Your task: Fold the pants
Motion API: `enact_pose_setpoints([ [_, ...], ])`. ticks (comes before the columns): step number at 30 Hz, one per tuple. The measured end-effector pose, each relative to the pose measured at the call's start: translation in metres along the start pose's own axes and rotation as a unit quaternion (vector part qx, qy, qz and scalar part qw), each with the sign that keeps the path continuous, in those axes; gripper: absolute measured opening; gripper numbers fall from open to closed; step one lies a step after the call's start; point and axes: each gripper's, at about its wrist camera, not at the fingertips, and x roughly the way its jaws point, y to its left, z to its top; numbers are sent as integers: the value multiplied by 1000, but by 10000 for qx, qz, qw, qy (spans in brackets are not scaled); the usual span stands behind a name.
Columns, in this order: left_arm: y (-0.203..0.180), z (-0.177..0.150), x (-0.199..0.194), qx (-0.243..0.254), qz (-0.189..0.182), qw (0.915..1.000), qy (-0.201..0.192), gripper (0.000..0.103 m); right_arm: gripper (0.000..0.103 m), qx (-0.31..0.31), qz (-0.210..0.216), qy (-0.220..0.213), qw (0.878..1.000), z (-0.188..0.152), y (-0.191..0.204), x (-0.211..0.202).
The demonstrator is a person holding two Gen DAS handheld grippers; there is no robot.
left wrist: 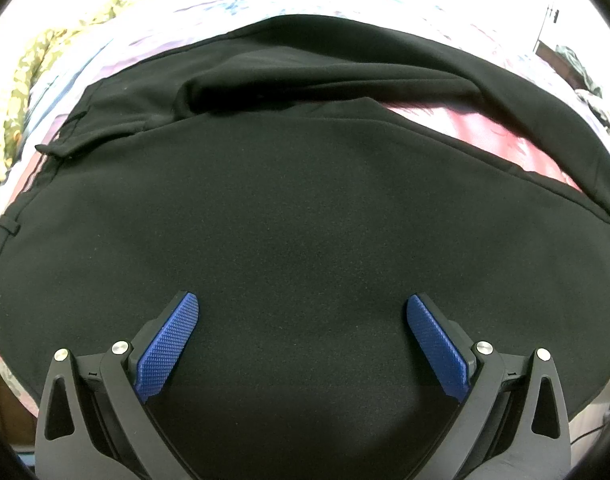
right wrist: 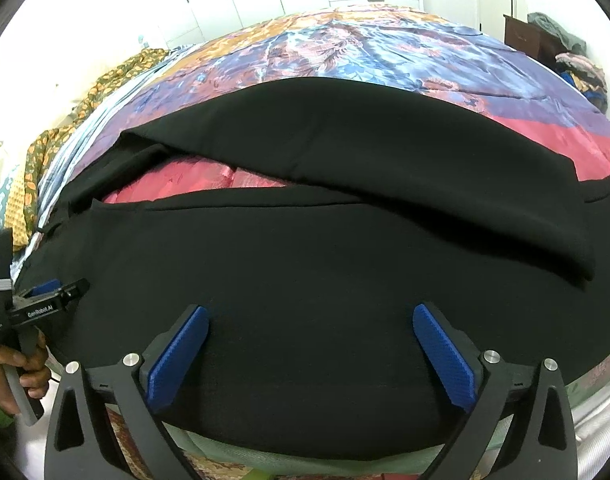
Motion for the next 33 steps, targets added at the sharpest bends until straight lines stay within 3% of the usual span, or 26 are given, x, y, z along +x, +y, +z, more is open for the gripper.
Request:
enact_pose_setpoints([
  [19, -1, 0, 0, -1, 4, 10000, 2, 102, 103, -49, -64, -30, 10000, -1, 2, 0],
  [33, -1, 0, 0, -2, 10, 10000, 1, 102, 103, 309, 186, -154, 9992, 1, -6, -7],
])
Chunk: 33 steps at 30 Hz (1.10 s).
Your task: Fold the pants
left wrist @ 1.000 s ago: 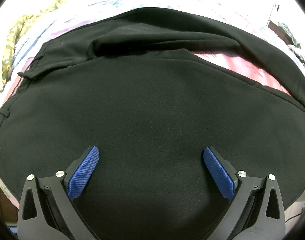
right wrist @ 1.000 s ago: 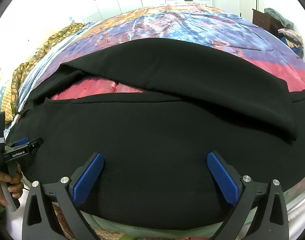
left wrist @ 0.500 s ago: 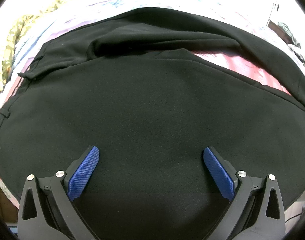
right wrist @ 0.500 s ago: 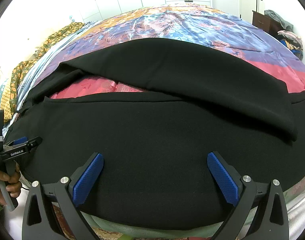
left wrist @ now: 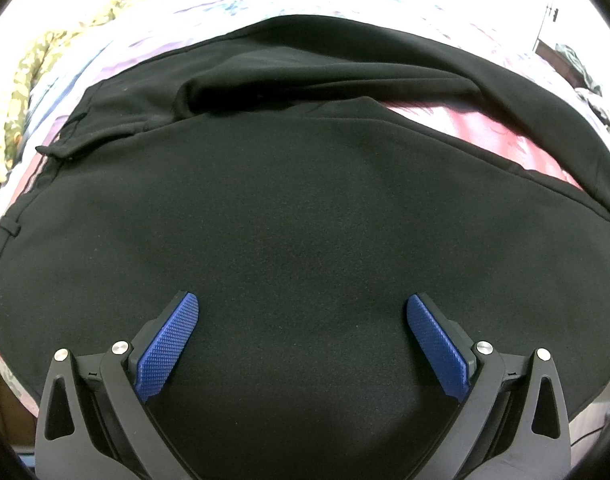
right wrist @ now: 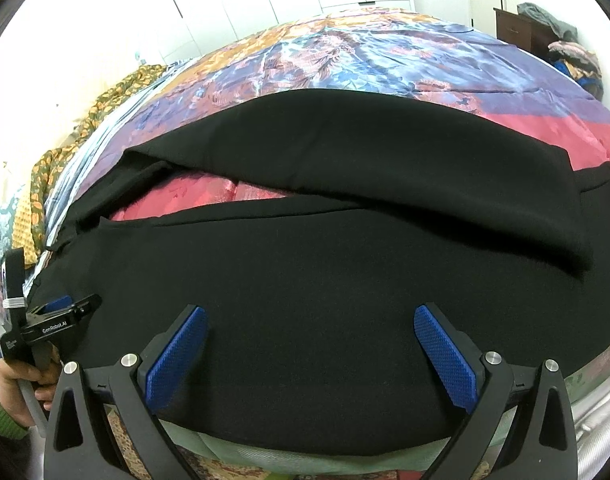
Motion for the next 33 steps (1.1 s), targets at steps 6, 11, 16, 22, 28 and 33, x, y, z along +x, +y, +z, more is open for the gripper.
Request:
enact_pose_setpoints([
  [6, 0, 0, 0, 2, 2, 10000, -3, 102, 103, -30, -26, 9, 10000, -1, 1, 1],
  [11, 0, 0, 0, 7, 4, 10000, -7, 102, 103, -40, -32, 6, 10000, -1, 1, 0],
  [16, -1, 0, 0, 3, 6, 10000, -7, 102, 102, 70, 53, -43, 10000, -1, -3, -2],
  [22, -1, 0, 0, 3, 8, 10000, -7, 102, 102, 215, 165, -102, 9996, 0, -6, -5],
  [28, -1, 0, 0, 3, 10, 10000, -9, 102, 102, 217, 164, -101, 9996, 1, -5, -5],
  [33, -1, 0, 0, 2, 11, 10000, -12, 102, 102, 215, 162, -101, 9996, 0, -4, -5],
])
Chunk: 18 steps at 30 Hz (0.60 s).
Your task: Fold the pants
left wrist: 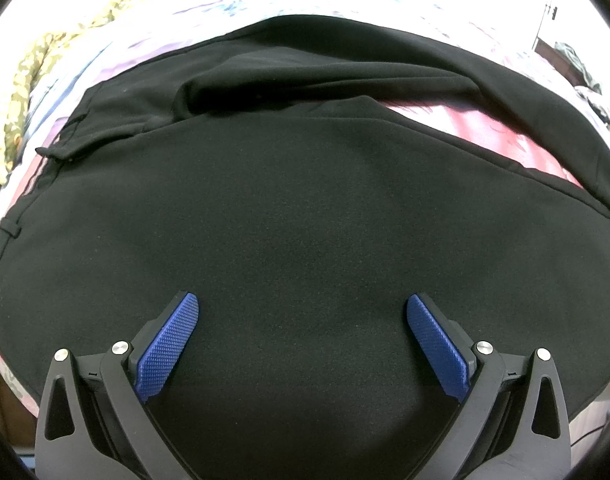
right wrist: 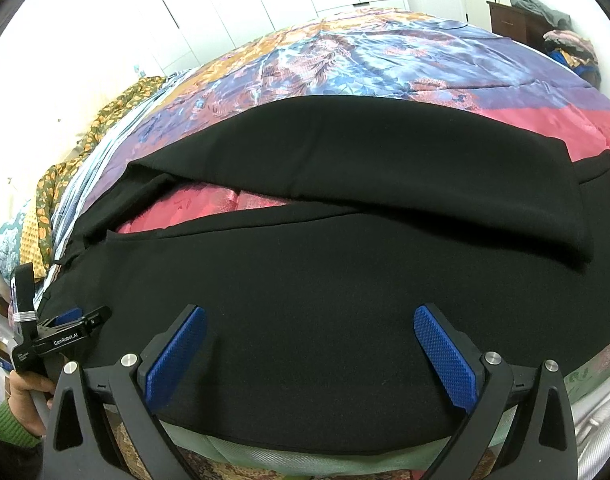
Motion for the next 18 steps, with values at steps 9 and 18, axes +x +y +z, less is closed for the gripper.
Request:
enact_pose_setpoints([
  [9, 0, 0, 0, 3, 3, 10000, -4, 102, 102, -4, -4, -1, 10000, 0, 0, 0],
  [18, 0, 0, 0, 4, 5, 10000, -4, 102, 102, 21, 17, -14, 10000, 0, 0, 0],
])
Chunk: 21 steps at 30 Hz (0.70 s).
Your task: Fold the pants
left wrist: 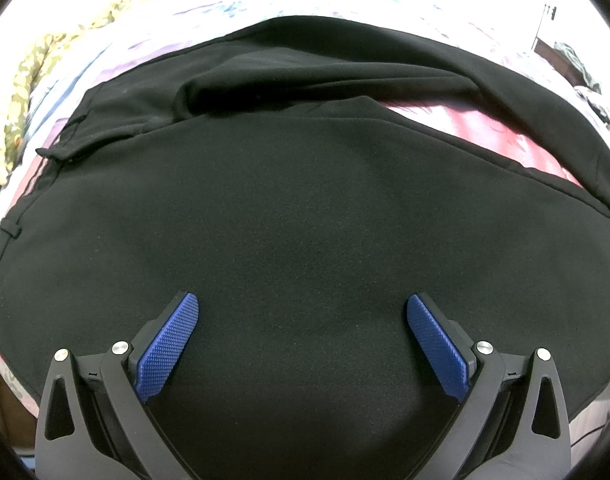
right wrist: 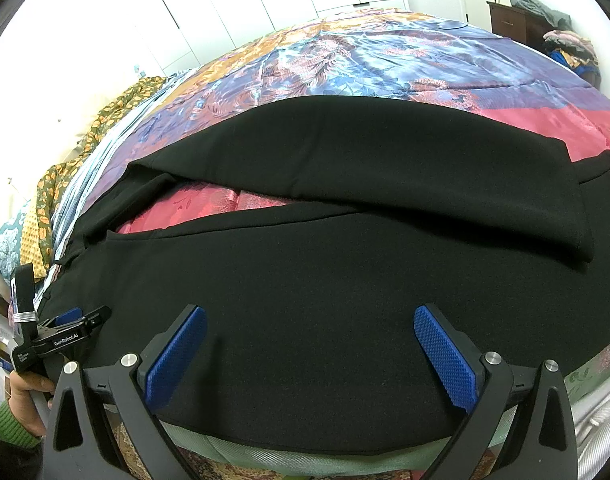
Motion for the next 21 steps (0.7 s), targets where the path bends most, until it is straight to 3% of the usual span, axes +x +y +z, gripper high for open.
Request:
enact_pose_setpoints([
  [5, 1, 1, 0, 6, -8, 10000, -8, 102, 102, 354, -53, -363, 9987, 2, -7, -21],
  [10, 0, -1, -1, 13, 19, 10000, -33, 102, 102, 1183, 302, -493, 9913, -1, -35, -28],
  [16, -3, -1, -1, 27, 41, 10000, 41, 102, 102, 2021, 190, -963, 9744, 14, -80, -38],
  [21, -3, -1, -1, 29, 58, 10000, 37, 102, 102, 2915, 150, -1187, 9491, 20, -123, -44],
])
